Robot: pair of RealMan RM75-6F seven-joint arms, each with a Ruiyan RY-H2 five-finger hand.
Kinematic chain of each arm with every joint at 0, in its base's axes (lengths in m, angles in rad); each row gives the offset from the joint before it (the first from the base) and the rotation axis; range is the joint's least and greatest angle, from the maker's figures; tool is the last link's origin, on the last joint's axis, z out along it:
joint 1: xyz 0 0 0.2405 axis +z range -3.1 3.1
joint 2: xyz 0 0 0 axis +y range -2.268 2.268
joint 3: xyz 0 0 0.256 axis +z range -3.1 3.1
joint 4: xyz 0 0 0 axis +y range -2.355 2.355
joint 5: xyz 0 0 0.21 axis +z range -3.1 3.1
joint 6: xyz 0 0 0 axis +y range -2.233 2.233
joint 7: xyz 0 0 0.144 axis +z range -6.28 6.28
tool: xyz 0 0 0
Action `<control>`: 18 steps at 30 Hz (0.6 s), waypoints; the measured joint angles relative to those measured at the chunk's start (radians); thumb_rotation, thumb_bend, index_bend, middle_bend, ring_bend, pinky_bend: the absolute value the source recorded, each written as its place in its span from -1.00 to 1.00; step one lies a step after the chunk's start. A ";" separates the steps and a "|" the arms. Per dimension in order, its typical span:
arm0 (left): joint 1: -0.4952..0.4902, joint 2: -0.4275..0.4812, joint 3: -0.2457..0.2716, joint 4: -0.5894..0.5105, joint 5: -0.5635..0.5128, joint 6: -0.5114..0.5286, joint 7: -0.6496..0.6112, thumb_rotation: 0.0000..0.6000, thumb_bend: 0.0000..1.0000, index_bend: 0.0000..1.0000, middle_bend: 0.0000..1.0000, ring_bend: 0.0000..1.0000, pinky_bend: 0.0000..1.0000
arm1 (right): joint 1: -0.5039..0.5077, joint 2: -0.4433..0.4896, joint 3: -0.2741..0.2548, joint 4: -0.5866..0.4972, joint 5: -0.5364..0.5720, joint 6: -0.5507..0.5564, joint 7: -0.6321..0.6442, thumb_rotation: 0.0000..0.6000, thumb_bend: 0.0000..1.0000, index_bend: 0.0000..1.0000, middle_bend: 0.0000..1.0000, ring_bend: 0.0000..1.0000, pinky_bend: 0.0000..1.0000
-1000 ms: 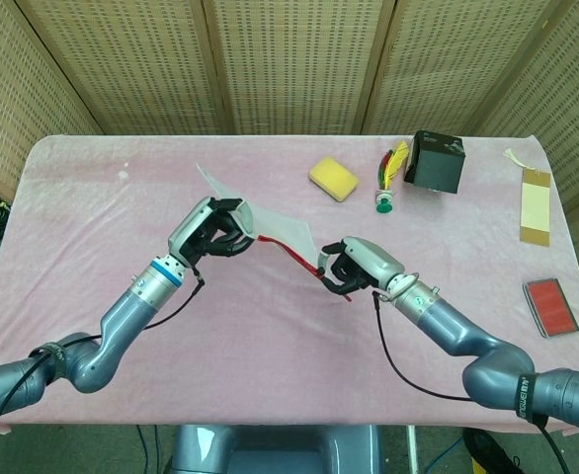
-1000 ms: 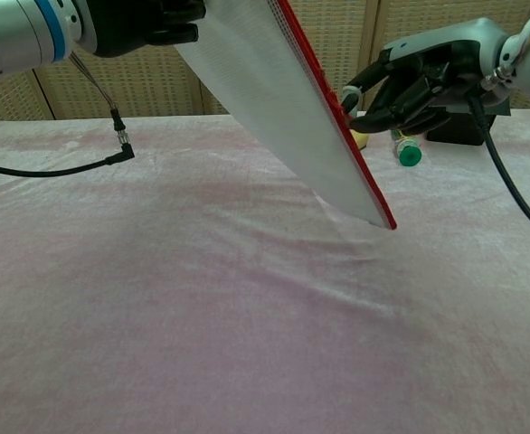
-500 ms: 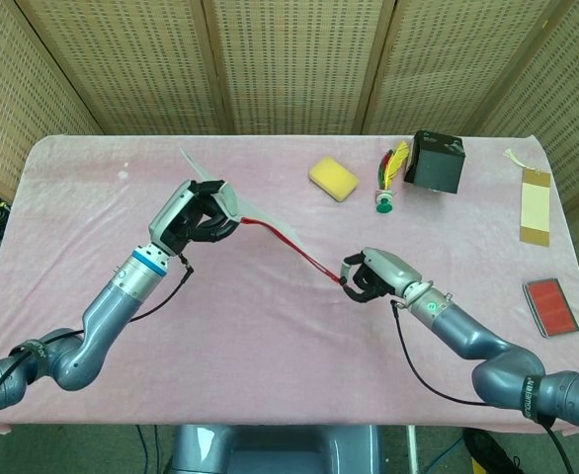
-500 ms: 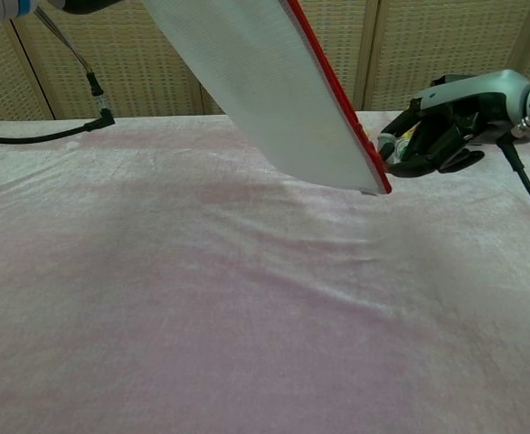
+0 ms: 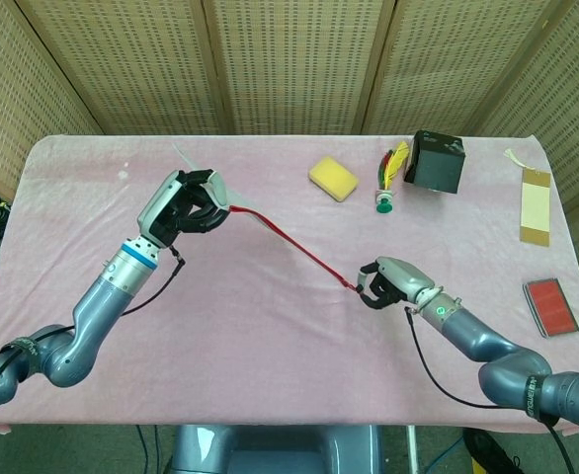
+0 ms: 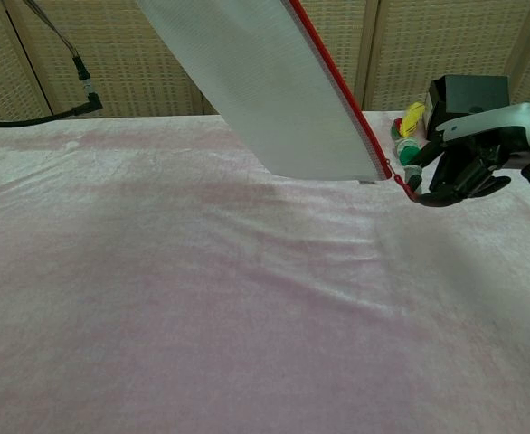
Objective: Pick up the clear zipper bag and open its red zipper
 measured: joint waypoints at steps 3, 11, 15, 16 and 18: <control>-0.002 0.004 -0.002 0.004 0.000 -0.001 0.006 1.00 0.33 0.78 0.95 0.71 0.92 | -0.002 -0.001 -0.004 0.005 -0.001 -0.004 -0.004 1.00 0.46 0.72 0.95 0.92 1.00; -0.003 0.019 -0.014 0.008 -0.015 -0.005 0.004 1.00 0.33 0.78 0.95 0.71 0.92 | -0.006 -0.007 -0.011 0.016 0.000 -0.011 -0.014 1.00 0.46 0.72 0.95 0.92 1.00; -0.005 0.022 -0.015 0.013 -0.018 -0.008 0.007 1.00 0.33 0.78 0.95 0.71 0.92 | -0.009 -0.013 -0.013 0.023 0.001 -0.015 -0.016 1.00 0.46 0.72 0.95 0.92 1.00; -0.005 0.023 -0.015 0.013 -0.019 -0.010 0.007 1.00 0.33 0.78 0.95 0.71 0.92 | -0.009 -0.014 -0.013 0.024 0.001 -0.015 -0.015 1.00 0.46 0.72 0.95 0.92 1.00; -0.005 0.022 -0.014 0.013 -0.020 -0.011 0.006 1.00 0.33 0.78 0.95 0.71 0.92 | -0.011 -0.016 -0.011 0.026 0.001 -0.014 -0.014 1.00 0.42 0.65 0.94 0.92 1.00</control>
